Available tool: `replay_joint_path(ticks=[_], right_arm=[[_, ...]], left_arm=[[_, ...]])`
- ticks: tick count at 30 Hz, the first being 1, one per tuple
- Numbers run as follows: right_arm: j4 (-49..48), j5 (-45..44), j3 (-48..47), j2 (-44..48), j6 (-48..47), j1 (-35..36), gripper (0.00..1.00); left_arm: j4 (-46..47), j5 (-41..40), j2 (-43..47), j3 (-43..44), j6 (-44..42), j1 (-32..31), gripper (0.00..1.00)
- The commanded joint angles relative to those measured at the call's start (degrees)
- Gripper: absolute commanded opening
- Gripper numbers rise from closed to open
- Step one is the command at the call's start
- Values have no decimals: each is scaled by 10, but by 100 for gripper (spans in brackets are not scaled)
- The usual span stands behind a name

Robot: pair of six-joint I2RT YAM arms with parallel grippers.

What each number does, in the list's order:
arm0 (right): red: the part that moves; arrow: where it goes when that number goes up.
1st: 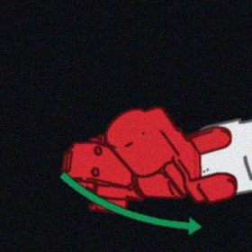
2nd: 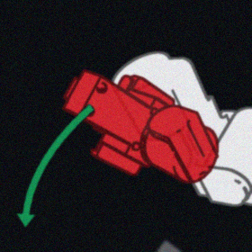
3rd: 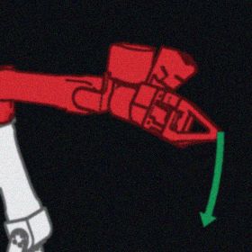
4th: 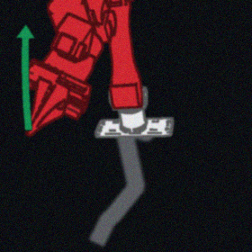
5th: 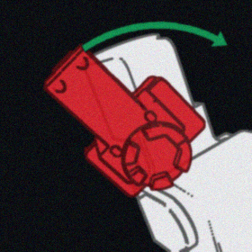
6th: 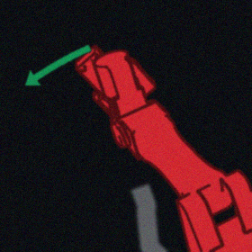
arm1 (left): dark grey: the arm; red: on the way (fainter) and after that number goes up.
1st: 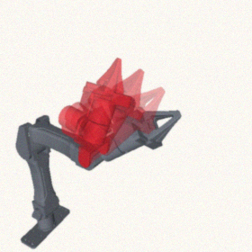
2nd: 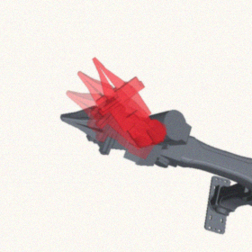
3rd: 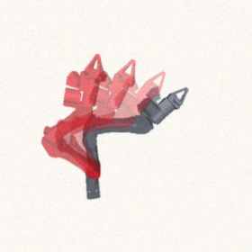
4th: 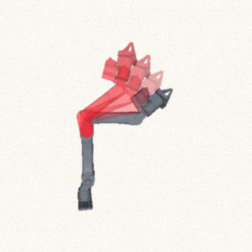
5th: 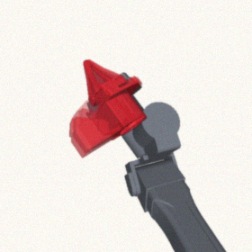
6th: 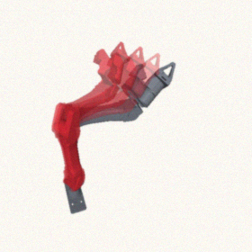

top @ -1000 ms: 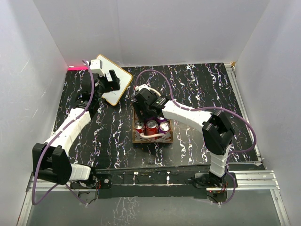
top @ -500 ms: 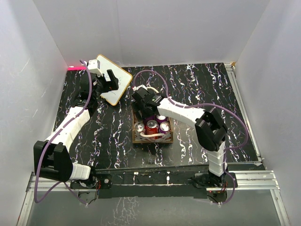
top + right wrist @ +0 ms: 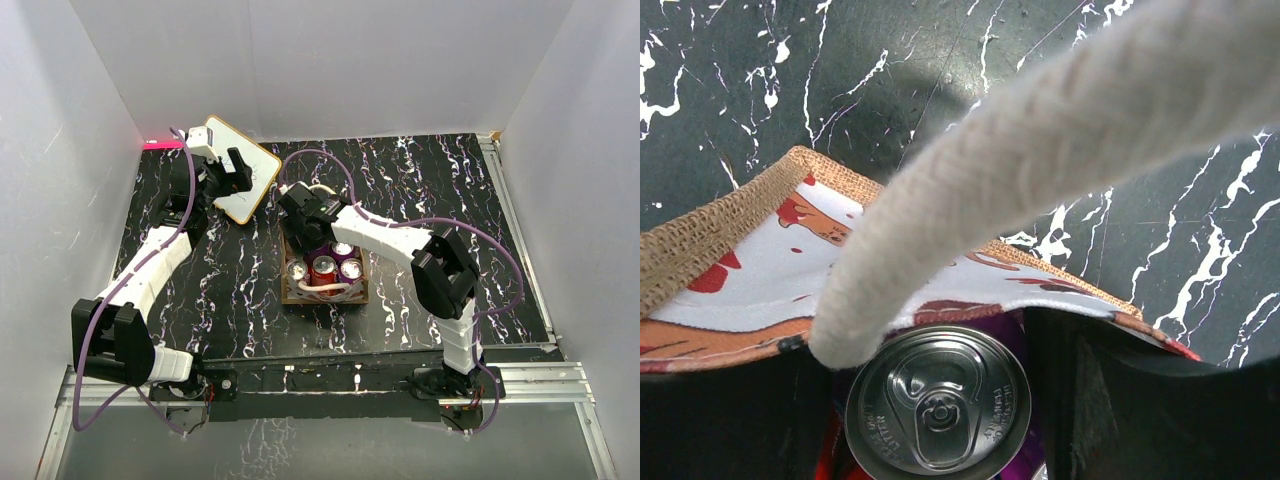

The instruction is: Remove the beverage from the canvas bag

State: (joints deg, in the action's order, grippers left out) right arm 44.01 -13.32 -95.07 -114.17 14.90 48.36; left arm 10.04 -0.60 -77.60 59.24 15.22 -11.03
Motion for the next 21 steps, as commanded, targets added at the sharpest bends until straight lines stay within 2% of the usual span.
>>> replay_joint_path(ticks=[1, 7, 21], right_arm=[[-6, 8, -27, 43, -16, 9, 52], [-26, 1, -17, 74, -14, 8, 36], [-42, -13, -10, 92, -10, 8, 20]], left_arm=[[6, 7, 12, 17, 2, 3, 97], [8, 7, 15, 16, 2, 4, 97], [8, 10, 16, 16, 7, 7, 97]])
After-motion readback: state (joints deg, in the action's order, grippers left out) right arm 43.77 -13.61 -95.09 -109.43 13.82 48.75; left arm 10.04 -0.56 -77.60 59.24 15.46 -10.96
